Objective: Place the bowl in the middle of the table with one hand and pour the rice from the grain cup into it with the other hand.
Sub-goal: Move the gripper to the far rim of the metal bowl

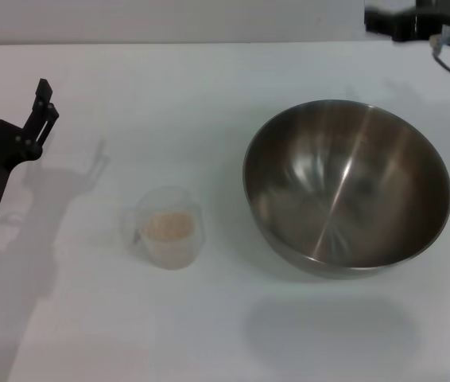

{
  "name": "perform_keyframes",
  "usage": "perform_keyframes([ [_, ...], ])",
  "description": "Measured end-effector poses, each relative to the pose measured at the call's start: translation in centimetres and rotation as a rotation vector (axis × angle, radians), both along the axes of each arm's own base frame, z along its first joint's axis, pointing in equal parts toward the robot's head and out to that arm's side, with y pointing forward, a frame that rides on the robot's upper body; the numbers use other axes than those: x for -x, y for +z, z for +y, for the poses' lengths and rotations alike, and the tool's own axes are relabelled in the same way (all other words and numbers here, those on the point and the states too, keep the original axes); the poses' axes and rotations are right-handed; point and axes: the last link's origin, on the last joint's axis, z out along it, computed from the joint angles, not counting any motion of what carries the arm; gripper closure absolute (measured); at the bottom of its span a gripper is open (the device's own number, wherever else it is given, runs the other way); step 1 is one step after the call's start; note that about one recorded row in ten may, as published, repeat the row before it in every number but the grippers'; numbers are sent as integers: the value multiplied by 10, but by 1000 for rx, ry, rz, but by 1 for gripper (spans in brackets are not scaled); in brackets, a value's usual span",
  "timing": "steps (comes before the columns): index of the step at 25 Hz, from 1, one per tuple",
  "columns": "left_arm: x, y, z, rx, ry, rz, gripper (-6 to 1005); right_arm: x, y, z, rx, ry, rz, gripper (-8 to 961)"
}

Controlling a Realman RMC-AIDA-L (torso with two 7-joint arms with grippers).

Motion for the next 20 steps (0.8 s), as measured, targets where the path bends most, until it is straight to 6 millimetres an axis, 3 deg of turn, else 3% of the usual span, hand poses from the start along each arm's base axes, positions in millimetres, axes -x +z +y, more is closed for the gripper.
perform_keyframes([
  [5, 4, 5, 0, -27, 18, -15, 168, 5, 9, -9, 241, -150, -117, 204],
  [8, 4, 6, 0, -33, 20, -18, 169, 4, 10, -9, 289, -177, -144, 204],
  [20, 4, 6, -1, -34, 21, -21, 173, -29, 2, -4, 471, -285, -220, 204],
])
